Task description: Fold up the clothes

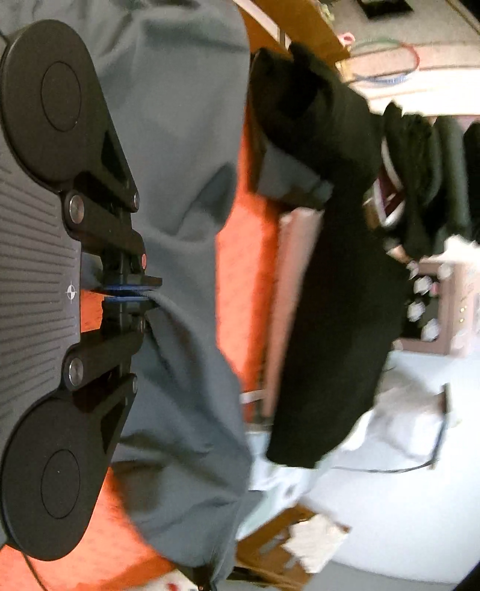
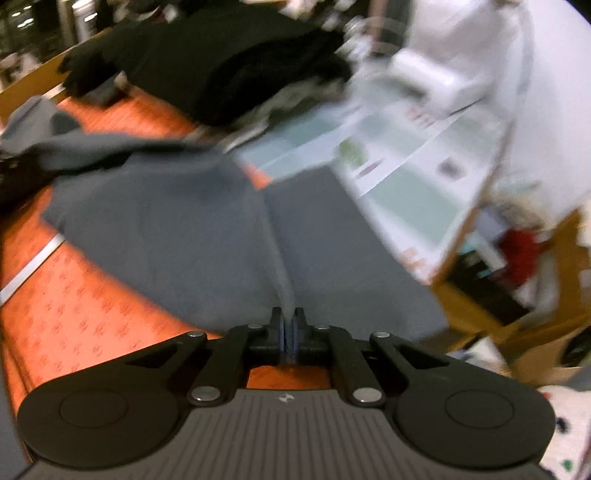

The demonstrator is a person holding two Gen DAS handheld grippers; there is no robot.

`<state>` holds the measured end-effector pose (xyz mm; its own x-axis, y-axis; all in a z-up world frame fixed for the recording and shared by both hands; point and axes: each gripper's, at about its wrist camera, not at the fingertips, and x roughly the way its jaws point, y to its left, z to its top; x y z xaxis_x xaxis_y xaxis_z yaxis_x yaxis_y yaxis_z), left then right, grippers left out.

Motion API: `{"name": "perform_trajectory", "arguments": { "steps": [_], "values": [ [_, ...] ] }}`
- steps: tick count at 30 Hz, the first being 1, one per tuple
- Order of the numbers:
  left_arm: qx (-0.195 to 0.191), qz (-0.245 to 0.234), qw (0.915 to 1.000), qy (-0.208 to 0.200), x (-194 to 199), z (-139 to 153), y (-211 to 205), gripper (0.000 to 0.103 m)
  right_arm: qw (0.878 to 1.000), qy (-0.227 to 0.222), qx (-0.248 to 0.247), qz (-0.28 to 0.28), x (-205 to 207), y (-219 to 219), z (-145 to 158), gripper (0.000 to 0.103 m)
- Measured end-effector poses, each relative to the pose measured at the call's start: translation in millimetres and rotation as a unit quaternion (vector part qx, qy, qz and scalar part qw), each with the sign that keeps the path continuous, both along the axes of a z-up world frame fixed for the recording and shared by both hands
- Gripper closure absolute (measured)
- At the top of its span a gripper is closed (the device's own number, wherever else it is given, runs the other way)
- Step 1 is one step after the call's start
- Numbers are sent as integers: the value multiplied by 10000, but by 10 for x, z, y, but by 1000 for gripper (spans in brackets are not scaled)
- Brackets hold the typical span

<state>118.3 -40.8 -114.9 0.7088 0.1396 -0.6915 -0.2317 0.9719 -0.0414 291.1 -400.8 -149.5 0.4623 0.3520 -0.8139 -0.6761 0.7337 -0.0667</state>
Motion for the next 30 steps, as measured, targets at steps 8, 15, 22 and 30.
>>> {"name": "perform_trajectory", "arguments": {
  "steps": [8,15,22,30],
  "values": [
    [-484,17,9983,-331,-355,367,234,98,9849,-1433,52,-975,-601,-477,893,98],
    [-608,-323,9976,97,-759,260,248,98,9861,-608,63,-1543,-1601,-836,618,97],
    [-497,-540,9951,667,-986,75,250,98,9809,638,319,-1809,-2264,-827,-63,94],
    [-883,-308,9926,780,-1107,84,430,90,9812,721,1003,-1482,-2089,-878,202,77]
  ]
}}
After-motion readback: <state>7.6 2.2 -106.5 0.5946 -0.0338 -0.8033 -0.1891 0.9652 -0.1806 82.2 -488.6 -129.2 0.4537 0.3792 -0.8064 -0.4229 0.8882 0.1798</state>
